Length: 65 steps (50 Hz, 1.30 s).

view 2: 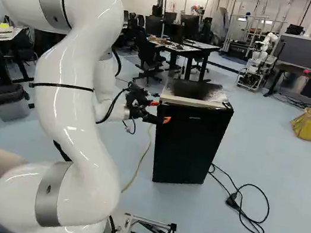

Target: Grab a drink from the fridge

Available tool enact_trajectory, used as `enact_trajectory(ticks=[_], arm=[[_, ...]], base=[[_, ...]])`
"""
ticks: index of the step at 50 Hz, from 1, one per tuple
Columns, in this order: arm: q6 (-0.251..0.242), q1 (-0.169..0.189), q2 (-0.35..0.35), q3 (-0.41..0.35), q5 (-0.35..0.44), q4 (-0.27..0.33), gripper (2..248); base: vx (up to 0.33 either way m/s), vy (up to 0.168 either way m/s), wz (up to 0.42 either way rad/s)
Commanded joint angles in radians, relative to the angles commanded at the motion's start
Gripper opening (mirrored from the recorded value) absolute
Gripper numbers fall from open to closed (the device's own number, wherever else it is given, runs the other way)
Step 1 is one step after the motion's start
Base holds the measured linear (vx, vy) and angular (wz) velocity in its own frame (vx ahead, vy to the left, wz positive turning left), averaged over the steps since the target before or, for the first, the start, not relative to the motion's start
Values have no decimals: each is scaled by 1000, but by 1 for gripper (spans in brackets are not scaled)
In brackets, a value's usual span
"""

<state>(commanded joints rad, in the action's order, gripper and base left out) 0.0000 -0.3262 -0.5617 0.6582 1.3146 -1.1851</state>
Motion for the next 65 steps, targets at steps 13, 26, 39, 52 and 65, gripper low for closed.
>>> enact_trajectory(ticks=[13,26,39,52,65], arm=[[0,-22,43,-74,0,0,247],[0,-34,62,-105,0,0,247],[0,-34,63,-107,0,0,247],[0,-34,63,-107,0,0,247],[0,-34,63,-107,0,0,247]], base=[[0,0,0],[0,0,0],[0,0,0],[0,0,0],[0,0,0]])
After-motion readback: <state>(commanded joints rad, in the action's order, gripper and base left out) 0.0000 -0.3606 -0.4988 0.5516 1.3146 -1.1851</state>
